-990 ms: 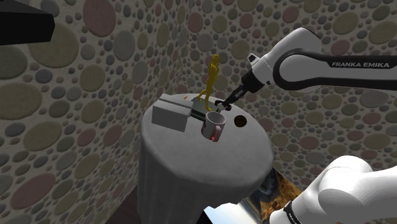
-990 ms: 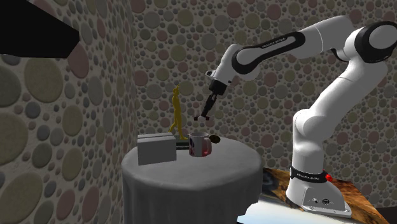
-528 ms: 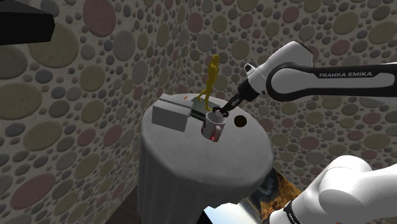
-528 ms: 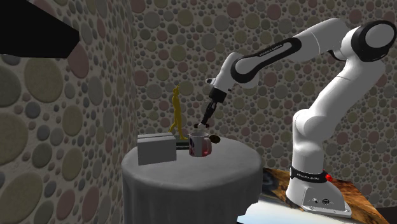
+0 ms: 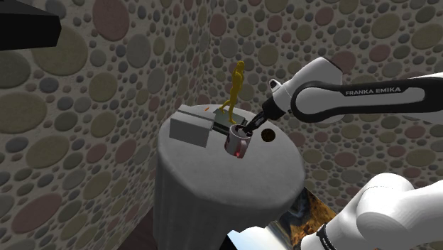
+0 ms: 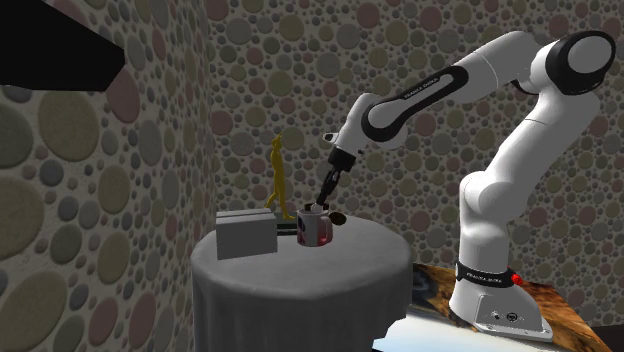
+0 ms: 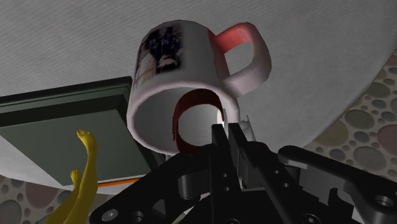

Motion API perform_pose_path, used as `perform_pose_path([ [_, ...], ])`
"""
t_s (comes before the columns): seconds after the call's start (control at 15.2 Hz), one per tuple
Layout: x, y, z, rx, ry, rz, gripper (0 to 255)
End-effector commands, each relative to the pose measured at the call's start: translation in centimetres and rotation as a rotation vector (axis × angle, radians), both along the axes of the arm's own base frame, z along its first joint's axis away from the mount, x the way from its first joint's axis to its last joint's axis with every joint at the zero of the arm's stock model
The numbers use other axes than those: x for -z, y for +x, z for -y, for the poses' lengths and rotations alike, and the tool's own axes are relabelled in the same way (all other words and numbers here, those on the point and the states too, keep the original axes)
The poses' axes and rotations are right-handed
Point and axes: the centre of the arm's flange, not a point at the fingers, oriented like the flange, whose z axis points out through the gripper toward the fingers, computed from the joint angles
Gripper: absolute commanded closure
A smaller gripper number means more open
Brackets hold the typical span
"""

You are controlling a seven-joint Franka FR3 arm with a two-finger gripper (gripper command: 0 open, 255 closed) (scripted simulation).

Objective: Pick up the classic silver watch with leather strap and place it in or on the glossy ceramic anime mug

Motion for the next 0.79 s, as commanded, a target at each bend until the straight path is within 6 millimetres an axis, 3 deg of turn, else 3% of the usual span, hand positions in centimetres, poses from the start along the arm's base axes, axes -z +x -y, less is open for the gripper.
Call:
perform_pose_path([
  [0.0, 0.0, 0.0, 0.0, 0.000, 0.000, 0.000, 255],
  [0.2, 0.0, 0.0, 0.0, 0.000, 0.000, 0.000, 255],
  [0.26, 0.0, 0.0, 0.0, 0.000, 0.000, 0.000, 0],
  [0.59, 0.0, 0.0, 0.0, 0.000, 0.000, 0.000, 0],
  [0.73, -2.3, -1.1, 0.5, 0.000, 0.000, 0.000, 0],
])
